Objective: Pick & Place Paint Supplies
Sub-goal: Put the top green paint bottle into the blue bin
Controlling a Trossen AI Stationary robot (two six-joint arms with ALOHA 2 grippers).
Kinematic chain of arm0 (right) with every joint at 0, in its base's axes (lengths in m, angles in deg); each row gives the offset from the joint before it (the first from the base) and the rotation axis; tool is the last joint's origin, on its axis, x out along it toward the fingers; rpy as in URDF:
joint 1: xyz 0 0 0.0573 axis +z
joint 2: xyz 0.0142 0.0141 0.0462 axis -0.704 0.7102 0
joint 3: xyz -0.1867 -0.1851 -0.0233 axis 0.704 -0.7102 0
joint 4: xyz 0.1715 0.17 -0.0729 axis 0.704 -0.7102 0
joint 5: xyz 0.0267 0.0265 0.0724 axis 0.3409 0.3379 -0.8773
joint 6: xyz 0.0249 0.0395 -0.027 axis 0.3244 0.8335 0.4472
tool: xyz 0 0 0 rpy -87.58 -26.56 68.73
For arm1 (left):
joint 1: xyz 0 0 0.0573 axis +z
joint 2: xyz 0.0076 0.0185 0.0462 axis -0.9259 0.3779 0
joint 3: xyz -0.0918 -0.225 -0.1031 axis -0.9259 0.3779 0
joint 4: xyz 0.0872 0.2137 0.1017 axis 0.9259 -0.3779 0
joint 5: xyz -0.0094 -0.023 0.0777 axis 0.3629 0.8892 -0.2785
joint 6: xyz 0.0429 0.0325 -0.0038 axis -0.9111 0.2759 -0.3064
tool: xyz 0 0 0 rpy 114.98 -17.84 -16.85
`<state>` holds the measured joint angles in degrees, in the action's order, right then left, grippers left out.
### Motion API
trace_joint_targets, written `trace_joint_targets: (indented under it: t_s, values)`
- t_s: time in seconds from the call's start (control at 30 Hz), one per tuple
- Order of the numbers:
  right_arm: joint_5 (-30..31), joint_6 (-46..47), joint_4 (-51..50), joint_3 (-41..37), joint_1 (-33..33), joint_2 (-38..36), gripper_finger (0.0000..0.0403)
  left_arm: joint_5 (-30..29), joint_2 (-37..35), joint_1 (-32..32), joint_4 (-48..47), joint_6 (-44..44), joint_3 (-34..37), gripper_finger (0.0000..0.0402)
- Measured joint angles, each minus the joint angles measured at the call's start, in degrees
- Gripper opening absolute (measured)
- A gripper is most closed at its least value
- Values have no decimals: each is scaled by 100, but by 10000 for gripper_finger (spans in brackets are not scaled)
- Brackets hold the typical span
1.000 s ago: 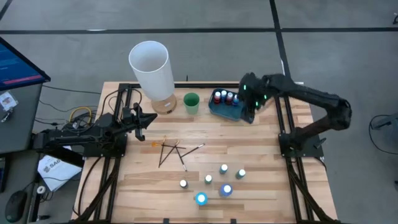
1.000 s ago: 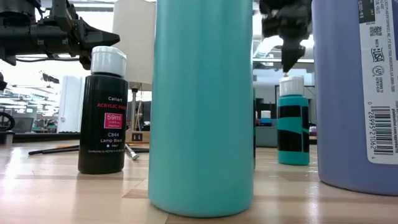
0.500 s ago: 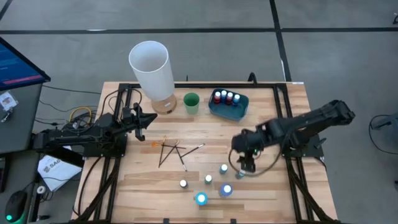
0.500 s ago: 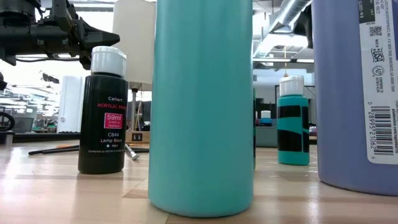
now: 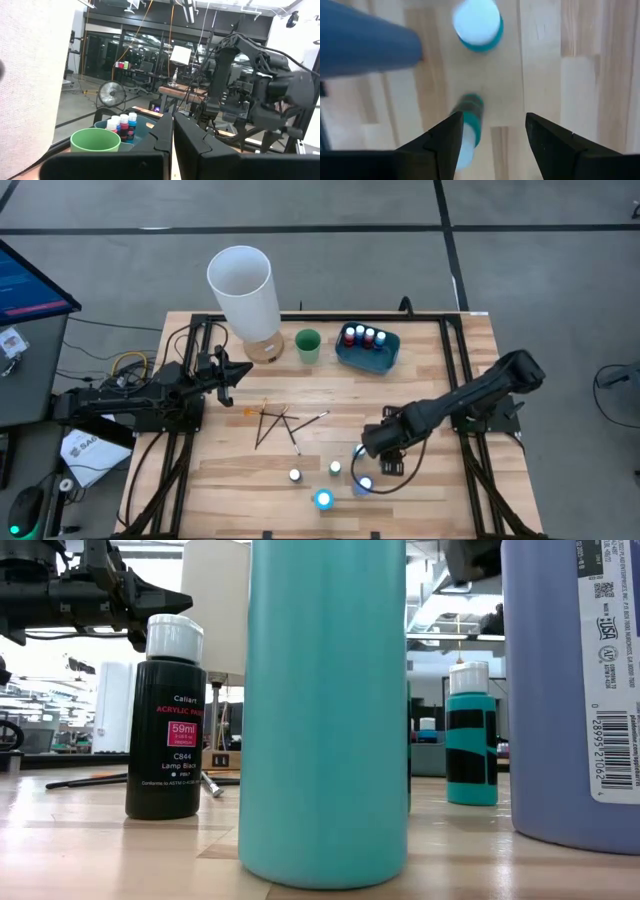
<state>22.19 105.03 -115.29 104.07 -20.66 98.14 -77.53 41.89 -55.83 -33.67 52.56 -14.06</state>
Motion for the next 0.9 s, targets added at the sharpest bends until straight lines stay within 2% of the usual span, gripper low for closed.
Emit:
trace_joint_targets:
  t_s: [0.2,0.5,0.9]
  values:
    - [-93,288,-201,-2,31,92,217,0,1,0,-2,0,0,2]
    - [-86,459,62,0,45,-316,216,0,1,0,27,0,0,2]
    - [213,847,146,2,529,-269,216,-1,1,0,45,1,0,2]
